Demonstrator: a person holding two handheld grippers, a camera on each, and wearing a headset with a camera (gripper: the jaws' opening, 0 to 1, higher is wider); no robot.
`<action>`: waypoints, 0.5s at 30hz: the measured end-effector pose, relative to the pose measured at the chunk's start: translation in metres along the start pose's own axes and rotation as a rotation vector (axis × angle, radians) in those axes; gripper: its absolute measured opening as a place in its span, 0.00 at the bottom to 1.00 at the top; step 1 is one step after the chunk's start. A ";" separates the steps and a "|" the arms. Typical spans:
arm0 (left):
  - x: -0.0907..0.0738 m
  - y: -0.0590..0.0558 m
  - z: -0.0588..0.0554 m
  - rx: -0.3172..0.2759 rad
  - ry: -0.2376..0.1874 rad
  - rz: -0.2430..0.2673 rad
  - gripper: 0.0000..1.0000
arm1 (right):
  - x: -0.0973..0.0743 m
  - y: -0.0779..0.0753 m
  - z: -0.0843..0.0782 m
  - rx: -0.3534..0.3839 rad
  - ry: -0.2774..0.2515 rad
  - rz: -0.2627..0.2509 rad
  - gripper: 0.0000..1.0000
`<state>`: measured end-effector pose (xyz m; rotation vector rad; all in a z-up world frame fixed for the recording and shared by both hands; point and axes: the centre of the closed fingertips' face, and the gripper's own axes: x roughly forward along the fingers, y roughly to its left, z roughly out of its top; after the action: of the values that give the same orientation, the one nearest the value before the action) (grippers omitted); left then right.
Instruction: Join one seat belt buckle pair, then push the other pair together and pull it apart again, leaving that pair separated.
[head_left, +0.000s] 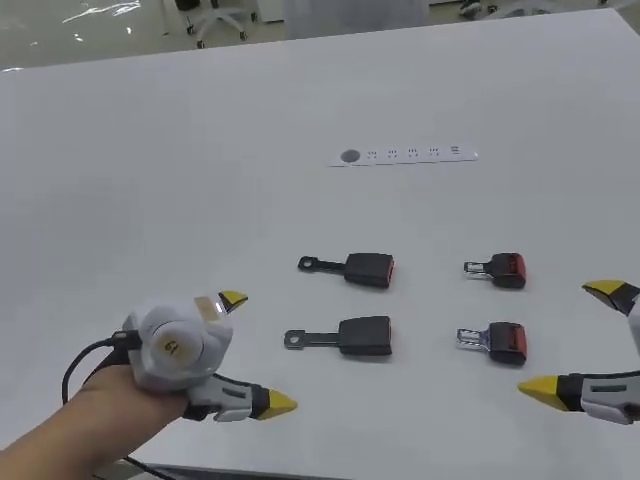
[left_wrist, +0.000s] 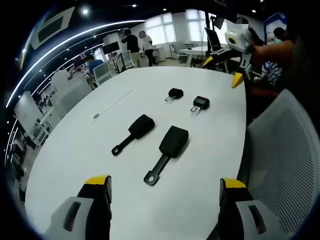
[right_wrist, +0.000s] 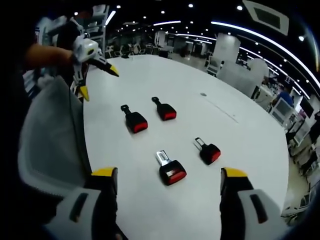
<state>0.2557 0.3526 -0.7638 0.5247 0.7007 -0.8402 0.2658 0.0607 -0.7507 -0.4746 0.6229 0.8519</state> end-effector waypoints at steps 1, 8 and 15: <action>0.001 0.000 0.000 -0.013 -0.002 -0.007 0.88 | 0.001 0.000 -0.001 -0.005 0.002 0.000 0.86; 0.016 0.001 0.000 -0.021 -0.016 -0.036 0.75 | 0.005 0.002 0.000 -0.097 -0.001 0.033 0.79; 0.040 -0.009 -0.002 0.064 0.029 -0.114 0.72 | 0.018 -0.005 -0.002 -0.128 0.013 0.071 0.77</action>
<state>0.2668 0.3292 -0.7958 0.5593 0.7369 -0.9661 0.2781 0.0663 -0.7640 -0.5769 0.6023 0.9603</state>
